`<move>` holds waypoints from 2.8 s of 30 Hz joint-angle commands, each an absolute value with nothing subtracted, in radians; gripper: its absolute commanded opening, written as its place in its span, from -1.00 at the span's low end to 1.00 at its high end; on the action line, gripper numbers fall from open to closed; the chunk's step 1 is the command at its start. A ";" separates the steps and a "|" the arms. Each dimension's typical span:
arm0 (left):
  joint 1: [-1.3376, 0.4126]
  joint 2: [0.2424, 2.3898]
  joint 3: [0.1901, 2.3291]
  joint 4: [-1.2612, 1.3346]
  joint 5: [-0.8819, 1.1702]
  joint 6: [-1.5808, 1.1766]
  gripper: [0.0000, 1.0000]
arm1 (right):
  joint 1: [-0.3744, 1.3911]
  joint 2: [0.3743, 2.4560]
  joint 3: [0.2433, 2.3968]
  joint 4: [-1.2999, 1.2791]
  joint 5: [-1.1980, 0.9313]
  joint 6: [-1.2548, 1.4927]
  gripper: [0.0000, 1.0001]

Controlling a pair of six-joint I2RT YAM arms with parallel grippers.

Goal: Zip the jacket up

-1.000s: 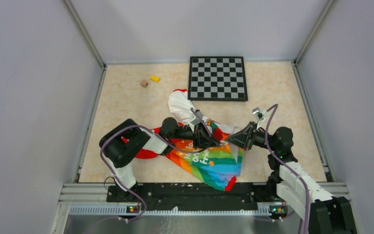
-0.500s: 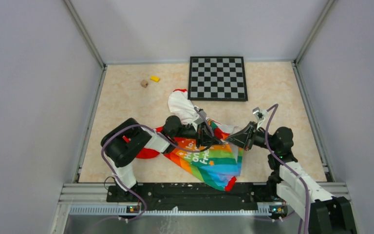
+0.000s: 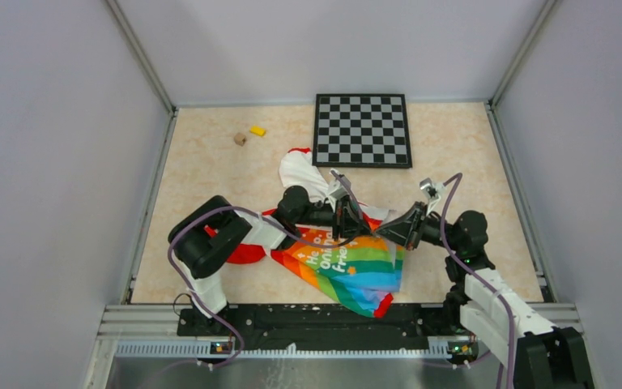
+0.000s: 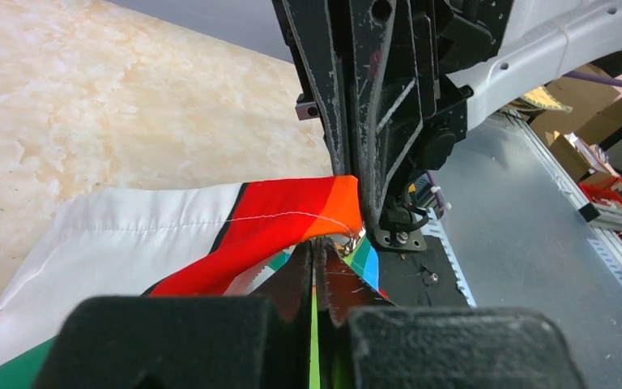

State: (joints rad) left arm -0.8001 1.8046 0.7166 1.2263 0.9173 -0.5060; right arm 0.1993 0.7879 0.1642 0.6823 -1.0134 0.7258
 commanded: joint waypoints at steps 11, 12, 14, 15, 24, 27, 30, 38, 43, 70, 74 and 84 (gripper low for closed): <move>-0.816 1.786 0.676 1.392 0.861 -0.610 -1.00 | 0.219 0.671 0.322 0.198 -0.771 0.552 -0.46; -0.814 1.793 0.674 1.412 0.861 -0.624 -1.00 | 0.219 0.662 0.327 0.173 -0.753 0.552 -0.42; -0.810 1.807 0.671 1.443 0.862 -0.649 -1.00 | 0.219 0.642 0.329 0.141 -0.736 0.560 -0.33; -0.808 1.813 0.672 1.450 0.866 -0.657 -1.00 | 0.219 0.630 0.326 0.127 -0.723 0.567 -0.27; -0.795 1.859 0.701 1.415 0.877 -0.663 -1.00 | 0.206 0.463 0.295 -0.015 -0.623 0.665 0.09; -0.793 1.873 0.713 1.425 0.885 -0.675 -1.00 | 0.203 0.424 0.270 -0.026 -0.633 0.678 0.12; -0.789 1.876 0.718 1.430 0.884 -0.686 -1.00 | 0.204 0.392 0.253 -0.034 -0.662 0.654 0.11; -0.779 1.872 0.731 1.419 0.886 -0.691 -1.00 | 0.203 0.406 0.245 -0.085 -0.752 0.569 -0.36; -0.779 1.873 0.735 1.423 0.889 -0.695 -1.00 | 0.203 0.439 0.236 -0.036 -0.787 0.568 -0.53; -0.730 1.513 0.717 0.536 0.529 -0.767 0.15 | 0.204 0.527 0.201 0.121 -0.825 0.541 -1.00; -0.791 1.414 0.670 0.469 0.420 -0.970 0.18 | 0.205 0.526 0.193 0.138 -0.829 0.542 -1.00; -0.922 1.483 0.619 0.720 0.292 -1.191 0.10 | 0.204 0.520 0.190 0.153 -0.847 0.544 -1.00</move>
State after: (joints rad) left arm -0.9001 1.4311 0.6334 0.6037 0.3683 -1.0912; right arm 0.2066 0.5316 0.1898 0.0910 -0.8253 0.5602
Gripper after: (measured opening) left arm 0.562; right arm 0.004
